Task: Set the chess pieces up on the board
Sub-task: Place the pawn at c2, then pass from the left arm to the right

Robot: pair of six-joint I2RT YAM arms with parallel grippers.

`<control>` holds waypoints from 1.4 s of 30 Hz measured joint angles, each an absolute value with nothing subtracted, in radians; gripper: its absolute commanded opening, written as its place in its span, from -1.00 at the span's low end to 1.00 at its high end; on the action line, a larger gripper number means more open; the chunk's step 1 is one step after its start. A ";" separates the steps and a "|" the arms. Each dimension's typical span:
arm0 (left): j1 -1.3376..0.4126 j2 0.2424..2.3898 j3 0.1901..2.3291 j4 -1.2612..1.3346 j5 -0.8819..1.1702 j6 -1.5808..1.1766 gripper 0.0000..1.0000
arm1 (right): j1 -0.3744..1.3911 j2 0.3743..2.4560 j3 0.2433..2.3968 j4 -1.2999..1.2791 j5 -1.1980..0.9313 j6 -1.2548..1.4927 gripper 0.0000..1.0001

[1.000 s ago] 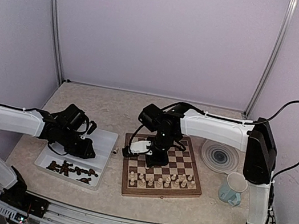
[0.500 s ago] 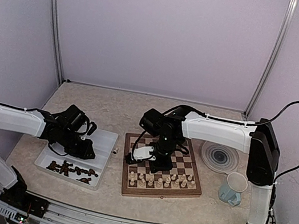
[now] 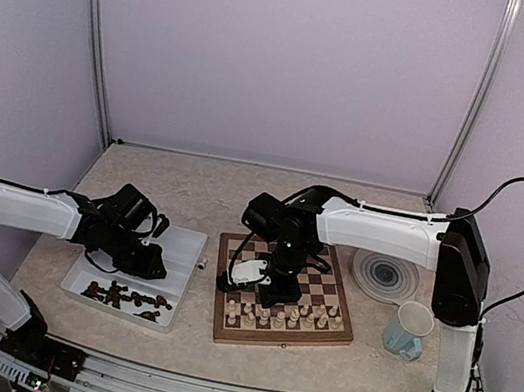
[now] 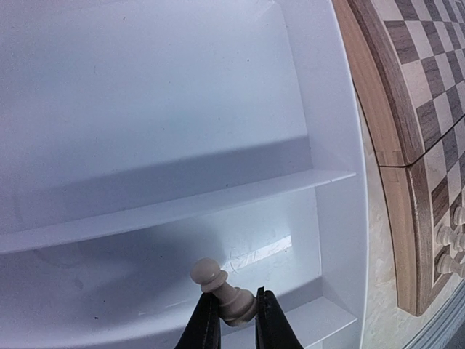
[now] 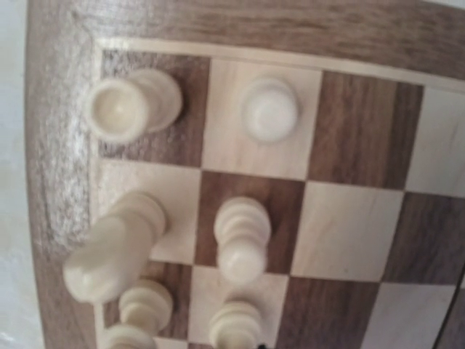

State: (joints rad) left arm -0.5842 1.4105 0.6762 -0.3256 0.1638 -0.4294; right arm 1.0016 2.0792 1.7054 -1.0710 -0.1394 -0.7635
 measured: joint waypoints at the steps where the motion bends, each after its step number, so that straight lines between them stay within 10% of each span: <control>1: -0.583 1.411 0.676 -0.326 0.164 -0.429 -0.76 | 1.002 2.079 1.705 -1.071 -0.140 -0.764 -0.89; 42: -0.609 1.283 0.695 -0.229 0.374 -0.401 -0.66 | 0.883 1.997 1.868 -0.921 -0.406 -0.686 -0.33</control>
State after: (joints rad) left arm -0.6090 1.2831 0.6949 -0.2295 0.3744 -0.4011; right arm 0.8829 1.9972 1.8679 -0.9207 -0.4057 -0.6857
